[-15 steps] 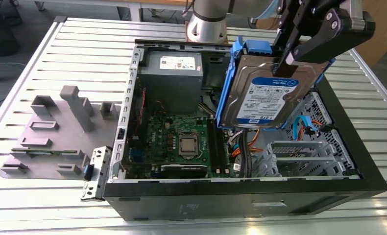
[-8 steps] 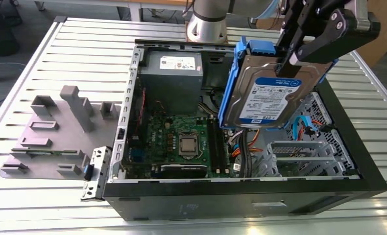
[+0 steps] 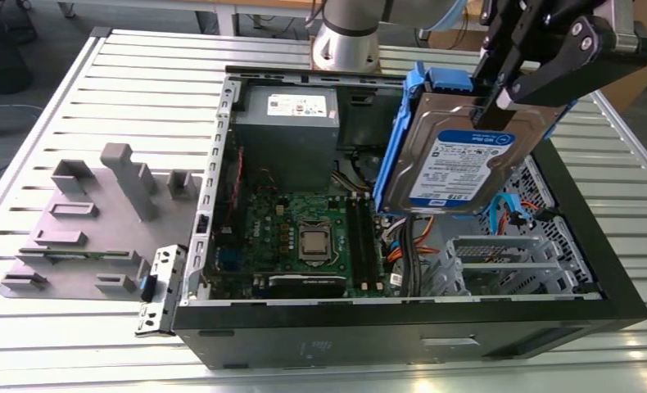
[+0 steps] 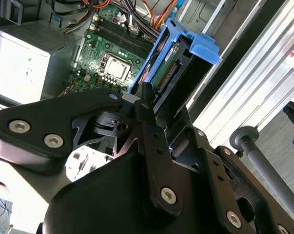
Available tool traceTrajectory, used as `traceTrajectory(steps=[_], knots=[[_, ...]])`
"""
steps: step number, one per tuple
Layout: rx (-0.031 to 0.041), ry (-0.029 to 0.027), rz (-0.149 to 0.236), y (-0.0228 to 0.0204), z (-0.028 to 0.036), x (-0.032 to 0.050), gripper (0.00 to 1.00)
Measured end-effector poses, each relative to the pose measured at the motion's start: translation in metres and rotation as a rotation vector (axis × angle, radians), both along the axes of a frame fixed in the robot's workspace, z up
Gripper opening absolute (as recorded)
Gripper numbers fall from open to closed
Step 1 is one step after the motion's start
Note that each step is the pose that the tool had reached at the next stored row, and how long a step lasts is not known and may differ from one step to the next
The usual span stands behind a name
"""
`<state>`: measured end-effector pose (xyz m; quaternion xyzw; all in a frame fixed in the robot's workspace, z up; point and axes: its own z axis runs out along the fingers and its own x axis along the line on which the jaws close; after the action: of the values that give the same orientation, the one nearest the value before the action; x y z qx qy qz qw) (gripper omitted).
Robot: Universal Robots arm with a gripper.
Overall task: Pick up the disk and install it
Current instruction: 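Pick up the disk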
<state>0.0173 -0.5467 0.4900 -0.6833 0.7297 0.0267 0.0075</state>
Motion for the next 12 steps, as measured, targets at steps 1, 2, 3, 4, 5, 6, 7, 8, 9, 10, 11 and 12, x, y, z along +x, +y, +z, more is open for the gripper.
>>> traceTrajectory(steps=[1,2,3,4,5,6,7,8,9,10,11,12], knots=[[0.0001,0.0000,0.000,0.0000,0.0000,0.0013,0.35],[0.0000,0.0000,0.000,0.0000,0.0000,0.0026,0.35],[0.0001,0.0000,0.000,0.0000,-0.0001,0.0038,0.35],[0.0001,0.0000,0.000,0.0000,-0.0001,0.0048,0.35],[0.0000,0.0000,0.000,0.0000,-0.0002,0.0055,0.35],[0.0000,0.0000,0.000,0.0000,-0.0003,0.0060,0.35],[-0.0001,0.0000,0.000,0.0000,-0.0004,0.0064,0.35],[0.0001,0.0000,0.000,0.0000,-0.0007,0.0065,0.35],[0.0003,-0.0001,0.000,-0.0001,-0.0012,0.0065,0.35],[0.0003,-0.0001,0.000,-0.0004,-0.0018,0.0065,0.35],[0.0001,0.0000,0.000,-0.0008,-0.0022,0.0066,0.35],[-0.0002,0.0000,0.000,-0.0013,-0.0026,0.0066,0.35]])
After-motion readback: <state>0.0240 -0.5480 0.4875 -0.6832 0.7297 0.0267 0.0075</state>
